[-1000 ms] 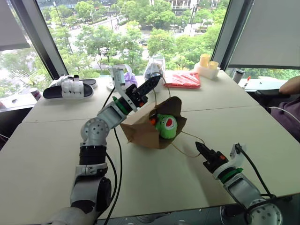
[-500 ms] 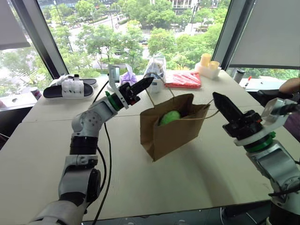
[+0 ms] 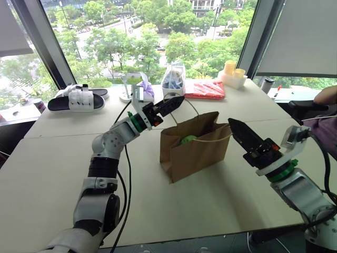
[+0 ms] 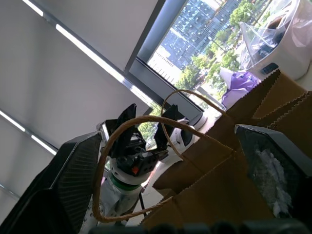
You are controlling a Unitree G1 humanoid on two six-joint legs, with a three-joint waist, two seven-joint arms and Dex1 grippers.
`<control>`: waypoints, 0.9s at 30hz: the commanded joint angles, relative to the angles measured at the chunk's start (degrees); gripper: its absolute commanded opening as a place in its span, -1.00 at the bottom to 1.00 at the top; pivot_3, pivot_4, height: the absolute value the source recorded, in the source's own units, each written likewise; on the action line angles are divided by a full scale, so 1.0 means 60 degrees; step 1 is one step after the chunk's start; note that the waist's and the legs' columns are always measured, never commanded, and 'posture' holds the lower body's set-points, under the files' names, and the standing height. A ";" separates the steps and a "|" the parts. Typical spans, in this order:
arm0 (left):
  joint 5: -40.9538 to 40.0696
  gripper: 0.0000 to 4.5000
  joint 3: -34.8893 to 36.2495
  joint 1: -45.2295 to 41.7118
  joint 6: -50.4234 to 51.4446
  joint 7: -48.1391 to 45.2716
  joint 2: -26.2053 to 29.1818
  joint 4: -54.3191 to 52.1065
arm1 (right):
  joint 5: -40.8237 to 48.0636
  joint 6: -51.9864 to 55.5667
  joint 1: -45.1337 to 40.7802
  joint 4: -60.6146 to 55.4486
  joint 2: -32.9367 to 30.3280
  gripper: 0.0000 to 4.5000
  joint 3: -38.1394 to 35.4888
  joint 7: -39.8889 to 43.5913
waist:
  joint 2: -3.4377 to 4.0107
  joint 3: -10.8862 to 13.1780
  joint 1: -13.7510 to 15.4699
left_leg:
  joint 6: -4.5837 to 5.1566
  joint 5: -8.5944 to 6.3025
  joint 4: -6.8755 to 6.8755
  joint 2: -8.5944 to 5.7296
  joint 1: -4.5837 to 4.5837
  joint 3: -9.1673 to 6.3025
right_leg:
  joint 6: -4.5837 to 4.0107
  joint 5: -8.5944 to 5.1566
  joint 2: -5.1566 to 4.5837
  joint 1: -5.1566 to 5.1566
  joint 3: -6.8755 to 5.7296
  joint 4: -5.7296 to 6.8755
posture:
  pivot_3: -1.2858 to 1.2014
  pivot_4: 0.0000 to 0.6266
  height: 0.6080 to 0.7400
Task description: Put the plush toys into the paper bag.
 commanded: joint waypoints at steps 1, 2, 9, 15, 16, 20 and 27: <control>-0.0046 0.98 0.0137 -0.0006 0.0114 -0.0423 0.0359 -0.0283 | 0.0411 -0.0228 0.0246 -0.0743 -0.0178 0.98 -0.0325 0.0487 | 0.0000 0.0000 0.0000 | 0.0000 0.0000 0.0000 0.0000 0.0000 0.0000 | 0.0000 0.0000 0.0000 0.0000 0.0000 0.0000 | 0.03 -0.52 1.00; -0.0105 0.98 0.0137 0.0091 0.0270 -0.0640 0.0564 -0.0351 | 0.0563 -0.0265 0.0378 -0.0885 -0.0202 0.98 -0.0417 0.0602 | 0.0000 0.0000 0.0000 | 0.0000 0.0000 0.0000 0.0000 0.0000 -0.0001 | 0.0000 0.0000 0.0000 0.0000 0.0000 0.0000 | 0.03 -0.52 1.00; -0.0305 0.98 0.0226 0.0540 0.1034 -0.1640 0.1636 -0.0623 | 0.0833 -0.0426 0.1007 -0.1171 -0.0491 0.98 -0.0589 0.1115 | 0.0000 0.0000 -0.0009 | 0.0001 0.0000 0.0000 0.0003 0.0001 -0.0004 | 0.0000 0.0000 0.0002 0.0000 -0.0001 0.0002 | 0.03 -0.52 1.00; -0.0369 1.00 0.0285 0.1471 0.1486 -0.1969 0.2429 -0.1399 | -0.0117 0.0087 0.1693 -0.1180 -0.0913 0.75 0.0139 0.1306 | 0.0001 0.0000 0.0000 | 0.0000 0.0000 0.0001 0.0002 0.0001 -0.0003 | 0.0000 0.0000 -0.0001 0.0001 0.0002 0.0001 | 0.03 -0.52 1.00; -0.0446 1.00 0.0273 0.1734 0.1646 -0.2038 0.2584 -0.1720 | -0.0466 0.0203 0.1699 -0.1204 -0.0986 0.60 0.0486 0.1317 | 0.0000 0.0000 -0.0029 | 0.0001 -0.0001 0.0000 0.0003 0.0003 -0.0003 | 0.0000 0.0000 -0.0001 0.0001 0.0004 0.0002 | 0.03 -0.52 1.00; -0.0198 1.00 0.0070 0.2536 0.1634 -0.2052 0.2976 -0.2743 | -0.1408 0.0280 0.1244 -0.0945 -0.0748 -0.32 0.1652 0.1416 | 0.0000 0.0000 -0.0019 | -0.0001 0.0000 -0.0005 0.0025 0.0005 -0.0001 | -0.0001 -0.0001 0.0009 -0.0009 0.0004 0.0007 | 0.03 -0.52 1.00; -0.0038 1.00 -0.0492 0.3188 0.1298 -0.1896 0.2688 -0.4157 | -0.3439 0.0468 -0.0341 0.0308 -0.0046 -0.98 0.3413 0.1650 | -0.0001 0.0000 0.0061 | -0.0004 0.0002 0.0000 0.0025 0.0002 0.0000 | -0.0004 0.0001 0.0003 -0.0001 0.0004 0.0000 | 0.03 -0.52 1.00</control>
